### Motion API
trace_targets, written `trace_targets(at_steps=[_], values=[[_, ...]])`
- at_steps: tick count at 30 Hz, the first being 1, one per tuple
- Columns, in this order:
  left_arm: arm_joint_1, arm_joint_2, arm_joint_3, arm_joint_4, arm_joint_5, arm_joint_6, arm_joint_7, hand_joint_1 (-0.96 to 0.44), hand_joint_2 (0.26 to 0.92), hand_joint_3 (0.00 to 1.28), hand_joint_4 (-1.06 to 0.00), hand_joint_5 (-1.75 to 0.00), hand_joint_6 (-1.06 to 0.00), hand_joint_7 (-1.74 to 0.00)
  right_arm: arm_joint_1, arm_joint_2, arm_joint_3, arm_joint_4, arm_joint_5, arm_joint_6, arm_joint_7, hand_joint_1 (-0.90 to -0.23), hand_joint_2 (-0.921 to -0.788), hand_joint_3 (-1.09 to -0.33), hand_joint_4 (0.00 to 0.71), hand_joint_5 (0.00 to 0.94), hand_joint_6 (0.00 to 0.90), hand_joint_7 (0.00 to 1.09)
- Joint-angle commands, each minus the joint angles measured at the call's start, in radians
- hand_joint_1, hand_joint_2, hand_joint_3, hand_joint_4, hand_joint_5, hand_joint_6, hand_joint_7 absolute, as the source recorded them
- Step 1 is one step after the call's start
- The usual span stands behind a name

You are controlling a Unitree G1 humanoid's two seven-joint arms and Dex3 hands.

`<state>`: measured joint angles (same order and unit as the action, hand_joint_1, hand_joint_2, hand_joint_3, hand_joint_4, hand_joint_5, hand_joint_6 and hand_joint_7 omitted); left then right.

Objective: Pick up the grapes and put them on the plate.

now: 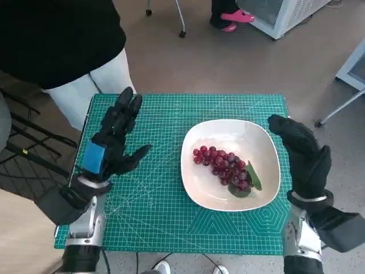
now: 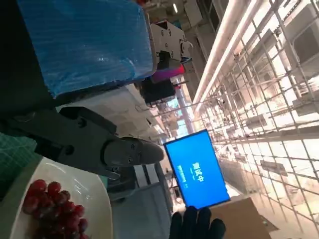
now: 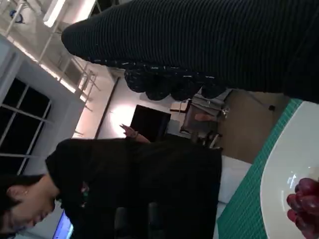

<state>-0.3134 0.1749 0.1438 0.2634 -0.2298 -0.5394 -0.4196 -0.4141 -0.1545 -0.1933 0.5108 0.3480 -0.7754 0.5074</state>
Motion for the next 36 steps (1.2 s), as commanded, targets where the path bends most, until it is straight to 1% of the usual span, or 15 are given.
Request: trace_targets(at_steps=[1, 12, 22, 36], values=[[0.027, 0.000, -0.001, -0.029, 0.007, -0.013, 0.016, -0.05, 0.921, 0.31, -0.21, -0.04, -0.20, -0.05, 0.004, -0.005, 0.001, 0.014, -0.001, 0.006, 0.012, -0.537, -0.921, -0.618, 0.343, 0.004, 0.277, 0.01], [0.050, -0.006, -0.011, -0.044, -0.003, 0.010, 0.030, -0.05, 0.921, 0.31, -0.23, -0.03, -0.23, -0.06, 0.005, -0.009, 0.000, 0.007, -0.002, 0.010, 0.014, -0.535, -0.921, -0.620, 0.343, 0.003, 0.277, 0.01], [0.070, -0.002, -0.019, -0.064, -0.001, 0.030, 0.036, -0.09, 0.921, 0.31, -0.23, -0.02, -0.25, -0.07, 0.003, -0.011, 0.000, 0.004, -0.003, 0.011, 0.015, -0.535, -0.921, -0.622, 0.340, 0.000, 0.277, 0.01], [0.093, 0.000, -0.018, -0.089, 0.000, 0.045, 0.037, -0.12, 0.921, 0.31, -0.24, -0.01, -0.26, -0.07, -0.001, -0.011, -0.003, 0.021, 0.001, 0.001, 0.024, -0.536, -0.921, -0.620, 0.344, 0.003, 0.278, 0.01]])
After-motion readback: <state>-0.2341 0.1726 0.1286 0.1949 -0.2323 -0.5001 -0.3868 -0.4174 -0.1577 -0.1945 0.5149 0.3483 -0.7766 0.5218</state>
